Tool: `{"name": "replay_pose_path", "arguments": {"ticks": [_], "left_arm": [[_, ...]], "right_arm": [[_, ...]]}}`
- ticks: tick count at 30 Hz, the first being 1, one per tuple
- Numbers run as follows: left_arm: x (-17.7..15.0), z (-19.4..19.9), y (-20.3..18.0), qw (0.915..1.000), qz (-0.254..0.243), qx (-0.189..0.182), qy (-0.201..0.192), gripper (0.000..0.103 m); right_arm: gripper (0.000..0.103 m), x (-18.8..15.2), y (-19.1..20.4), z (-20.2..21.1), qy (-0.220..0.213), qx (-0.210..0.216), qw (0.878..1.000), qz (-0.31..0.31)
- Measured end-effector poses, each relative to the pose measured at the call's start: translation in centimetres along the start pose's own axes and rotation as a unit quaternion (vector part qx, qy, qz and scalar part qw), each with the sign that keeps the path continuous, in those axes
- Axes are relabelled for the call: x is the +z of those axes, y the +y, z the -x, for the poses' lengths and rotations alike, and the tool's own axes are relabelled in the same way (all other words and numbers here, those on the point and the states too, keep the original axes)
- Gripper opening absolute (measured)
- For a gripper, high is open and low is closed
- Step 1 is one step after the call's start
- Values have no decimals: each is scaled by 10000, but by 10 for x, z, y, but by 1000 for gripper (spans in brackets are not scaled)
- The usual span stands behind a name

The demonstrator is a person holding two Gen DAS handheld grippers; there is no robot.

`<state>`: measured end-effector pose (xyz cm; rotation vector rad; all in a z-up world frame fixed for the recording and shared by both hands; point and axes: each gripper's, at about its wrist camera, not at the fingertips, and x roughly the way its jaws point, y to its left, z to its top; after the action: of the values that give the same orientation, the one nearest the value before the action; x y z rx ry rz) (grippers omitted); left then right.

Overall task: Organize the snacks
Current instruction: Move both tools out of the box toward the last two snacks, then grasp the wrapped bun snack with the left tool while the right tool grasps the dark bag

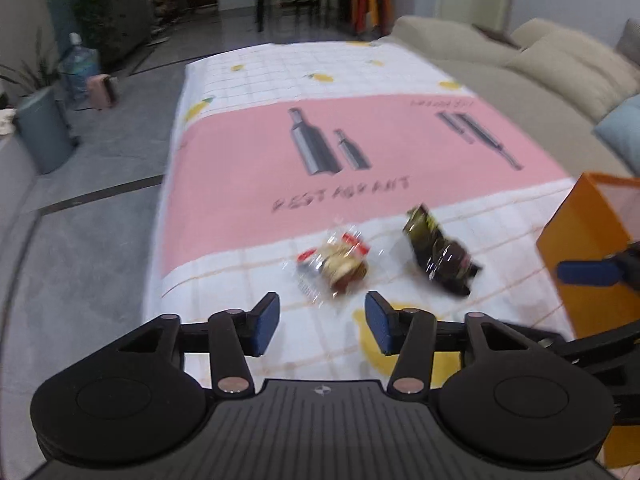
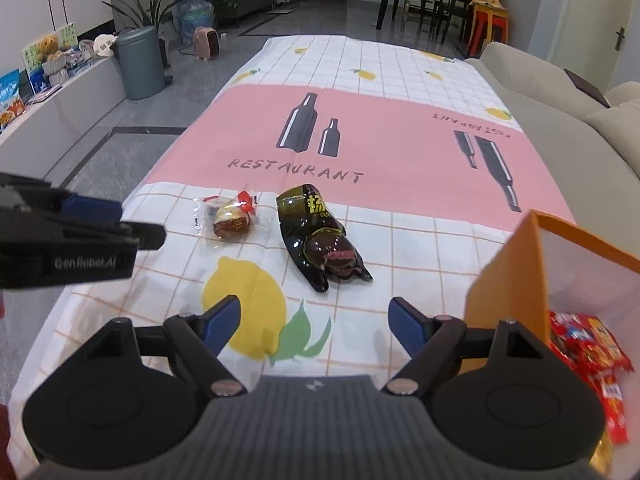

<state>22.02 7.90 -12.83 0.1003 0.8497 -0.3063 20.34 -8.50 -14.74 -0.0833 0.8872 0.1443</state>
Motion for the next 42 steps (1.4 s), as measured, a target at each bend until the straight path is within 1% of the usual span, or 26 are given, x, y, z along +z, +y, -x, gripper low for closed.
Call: {"name": "replay_pose_path", "arguments": {"ticks": [2, 5, 9, 12, 14, 18, 20, 23, 25, 32, 36, 38, 39, 40, 42], "left_arm": [[4, -7, 2, 9998, -180, 5, -105, 72], [10, -22, 3, 9989, -433, 29, -156, 72], [16, -45, 3, 9978, -638, -197, 0, 72], [15, -52, 0, 9951, -897, -410, -92, 72], [17, -58, -4, 9931, -1071, -466, -125, 73], [19, -71, -8, 9905, -1226, -612, -87, 73], [18, -75, -9, 9886, -1361, -634, -102, 73], [17, -83, -11, 9863, -1494, -694, -32, 73], [17, -86, -11, 9854, -1556, -686, -6, 73], [17, -92, -12, 9851, -1588, -646, 124, 73], [15, -101, -6, 9883, -1344, -654, 308, 72], [14, -103, -2, 9900, -1174, -703, 351, 70], [14, -102, -1, 9907, -1108, -717, 336, 68], [14, -102, -1, 9910, -1077, -720, 340, 66], [13, -100, -4, 9912, -1094, -665, 346, 60]], "right_arm": [[79, 5, -1, -12, 23, -2, 10000, 63], [79, 11, -2, -27, 25, -10, 9999, 163], [79, 21, -2, -47, 30, 26, 9995, 303], [79, 25, -2, -60, 80, 21, 9993, 368], [79, 27, -4, -69, 117, 34, 9992, 382], [79, 28, -6, -80, 162, 48, 9992, 364], [76, 28, -7, -83, 179, 98, 9992, 358], [69, 26, -6, -89, 245, 222, 9987, 395], [70, 24, -5, -92, 248, 249, 9984, 437], [70, 21, -8, -100, 250, 235, 9986, 399], [70, 19, -8, -105, 200, 295, 9981, 497], [69, 18, -9, -105, 177, 345, 9980, 499], [66, 18, -9, -104, 183, 364, 9981, 471], [60, 18, -10, -104, 175, 358, 9981, 460], [58, 19, -9, -103, 159, 346, 9980, 499]]}}
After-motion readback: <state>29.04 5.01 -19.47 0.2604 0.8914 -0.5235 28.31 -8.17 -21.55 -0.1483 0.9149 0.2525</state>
